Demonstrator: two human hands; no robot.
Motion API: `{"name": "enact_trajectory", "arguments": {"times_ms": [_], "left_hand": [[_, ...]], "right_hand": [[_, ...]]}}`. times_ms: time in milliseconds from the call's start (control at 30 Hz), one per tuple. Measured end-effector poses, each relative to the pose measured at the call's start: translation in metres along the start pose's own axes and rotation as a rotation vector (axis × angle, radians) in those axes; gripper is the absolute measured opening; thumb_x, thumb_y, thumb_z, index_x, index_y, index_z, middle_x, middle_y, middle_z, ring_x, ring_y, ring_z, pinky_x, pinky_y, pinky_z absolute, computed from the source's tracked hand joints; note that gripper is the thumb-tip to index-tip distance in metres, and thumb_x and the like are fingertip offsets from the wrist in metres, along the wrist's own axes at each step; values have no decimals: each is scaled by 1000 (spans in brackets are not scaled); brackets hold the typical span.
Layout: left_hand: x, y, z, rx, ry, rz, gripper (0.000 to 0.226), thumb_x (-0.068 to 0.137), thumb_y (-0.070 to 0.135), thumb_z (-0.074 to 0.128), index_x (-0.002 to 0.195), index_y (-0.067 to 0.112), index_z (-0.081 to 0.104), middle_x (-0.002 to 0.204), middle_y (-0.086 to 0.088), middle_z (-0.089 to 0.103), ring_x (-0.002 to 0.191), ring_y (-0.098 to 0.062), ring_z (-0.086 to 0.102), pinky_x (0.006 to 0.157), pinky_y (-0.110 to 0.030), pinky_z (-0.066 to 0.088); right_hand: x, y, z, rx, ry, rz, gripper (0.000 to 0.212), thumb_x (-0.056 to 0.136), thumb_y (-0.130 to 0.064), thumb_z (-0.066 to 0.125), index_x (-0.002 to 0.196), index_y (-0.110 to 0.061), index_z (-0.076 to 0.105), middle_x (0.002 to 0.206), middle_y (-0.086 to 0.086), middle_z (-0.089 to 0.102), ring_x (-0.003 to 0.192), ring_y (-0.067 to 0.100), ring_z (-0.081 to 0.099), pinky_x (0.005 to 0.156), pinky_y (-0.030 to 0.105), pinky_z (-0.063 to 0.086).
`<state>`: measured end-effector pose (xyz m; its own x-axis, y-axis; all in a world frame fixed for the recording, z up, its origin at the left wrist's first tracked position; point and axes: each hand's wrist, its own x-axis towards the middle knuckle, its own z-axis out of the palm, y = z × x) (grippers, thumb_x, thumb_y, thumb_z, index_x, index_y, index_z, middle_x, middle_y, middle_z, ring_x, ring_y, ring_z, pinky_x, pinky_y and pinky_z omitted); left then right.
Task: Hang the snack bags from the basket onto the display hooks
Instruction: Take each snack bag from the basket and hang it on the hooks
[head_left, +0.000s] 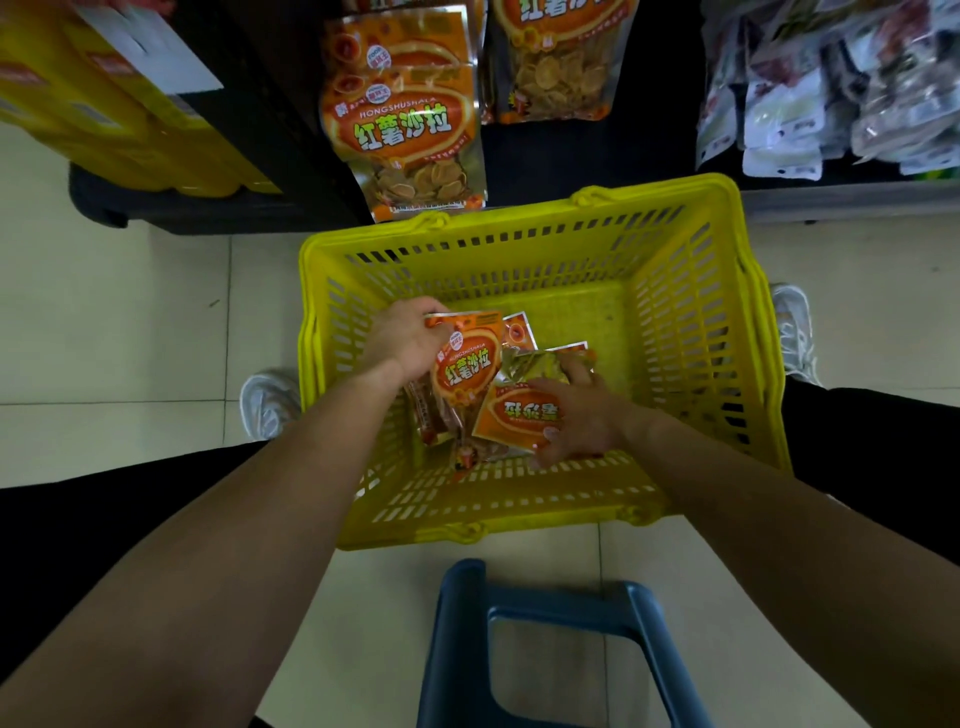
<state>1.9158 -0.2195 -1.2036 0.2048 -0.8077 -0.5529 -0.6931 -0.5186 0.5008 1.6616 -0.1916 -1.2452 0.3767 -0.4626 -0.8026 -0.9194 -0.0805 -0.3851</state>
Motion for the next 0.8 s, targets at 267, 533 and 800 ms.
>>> {"name": "enact_trajectory", "arguments": {"times_ms": [267,533,800], "left_hand": [[-1,3,3,-45,12,5,4,97,33,61,98,30,63,98,4,65,72,-7,62,53,-18,44],[-5,18,-14,-43,0,60,13,97,33,61,107,27,67,114,1,65,77,-5,60,50,-15,44],[-48,53,-61,-37,51,196,6,92,27,70,96,31,67,114,-2,70,100,-19,66,82,-36,56]], "right_hand": [[1,0,-16,-14,238,-139,42,79,-57,67,107,-26,68,145,11,44,136,28,39,109,37,35],[-22,-11,-74,-71,380,-114,15,97,-30,53,106,-25,64,106,10,69,97,31,63,76,36,50],[-84,-57,-144,-304,444,-163,15,94,-40,58,106,-36,67,114,5,66,111,27,57,88,35,45]]}}
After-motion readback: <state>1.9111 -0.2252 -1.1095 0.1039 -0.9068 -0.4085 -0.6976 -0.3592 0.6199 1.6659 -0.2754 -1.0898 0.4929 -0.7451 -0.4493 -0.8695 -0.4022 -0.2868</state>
